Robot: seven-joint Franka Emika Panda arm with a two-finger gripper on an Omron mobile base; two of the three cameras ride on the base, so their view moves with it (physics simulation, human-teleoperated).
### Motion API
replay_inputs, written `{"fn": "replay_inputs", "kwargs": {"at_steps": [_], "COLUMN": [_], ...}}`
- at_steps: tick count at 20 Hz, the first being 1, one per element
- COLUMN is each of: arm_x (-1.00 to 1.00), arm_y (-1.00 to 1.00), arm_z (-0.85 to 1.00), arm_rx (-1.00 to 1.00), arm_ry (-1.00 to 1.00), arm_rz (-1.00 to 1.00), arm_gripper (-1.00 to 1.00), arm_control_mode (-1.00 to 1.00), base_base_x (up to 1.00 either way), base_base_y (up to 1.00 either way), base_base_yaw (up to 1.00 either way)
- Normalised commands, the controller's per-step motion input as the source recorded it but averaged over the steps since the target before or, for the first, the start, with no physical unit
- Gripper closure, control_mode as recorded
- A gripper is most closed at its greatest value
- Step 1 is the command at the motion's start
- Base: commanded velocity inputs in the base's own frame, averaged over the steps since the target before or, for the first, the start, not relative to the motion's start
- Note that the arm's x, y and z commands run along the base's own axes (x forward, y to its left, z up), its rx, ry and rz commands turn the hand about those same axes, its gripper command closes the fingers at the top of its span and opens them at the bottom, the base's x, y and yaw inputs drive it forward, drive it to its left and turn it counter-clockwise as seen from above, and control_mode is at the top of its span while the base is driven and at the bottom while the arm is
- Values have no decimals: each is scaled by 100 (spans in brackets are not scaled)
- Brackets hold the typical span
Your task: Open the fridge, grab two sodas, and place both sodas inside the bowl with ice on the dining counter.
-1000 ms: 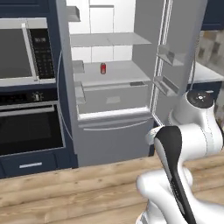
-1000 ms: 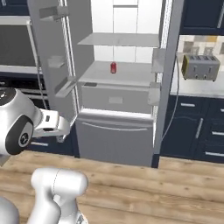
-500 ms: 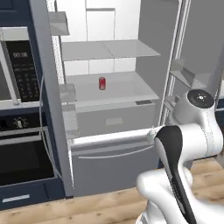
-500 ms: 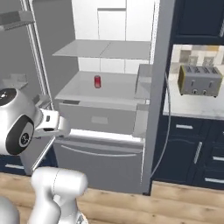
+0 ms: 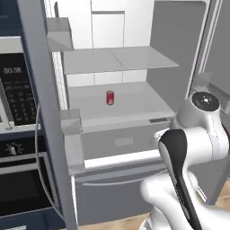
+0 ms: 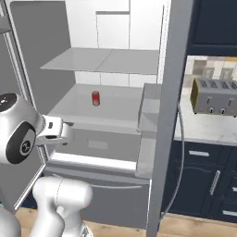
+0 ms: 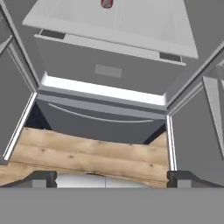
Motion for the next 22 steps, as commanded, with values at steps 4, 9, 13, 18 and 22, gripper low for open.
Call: {"fn": "replay_inputs", "kwargs": {"at_steps": [4, 9, 13, 18, 22], "arm_x": [0, 0, 0, 1, 13], "arm_y": [0, 0, 0, 0, 2], "arm_z": [0, 0, 0, -12, -82], "arm_rx": [0, 0, 0, 2, 6], "arm_ry": [0, 0, 0, -1, -15], "arm_rz": [0, 0, 0, 3, 11], "arm_gripper": [-100, -100, -100, -100, -100], "arm_control_mode": [100, 100, 100, -100, -100], "base_base_x": [81, 74, 48, 17, 0], "base_base_y": [2, 3, 16, 0, 0], "base_base_yaw": [0, 2, 8, 5, 0]}}
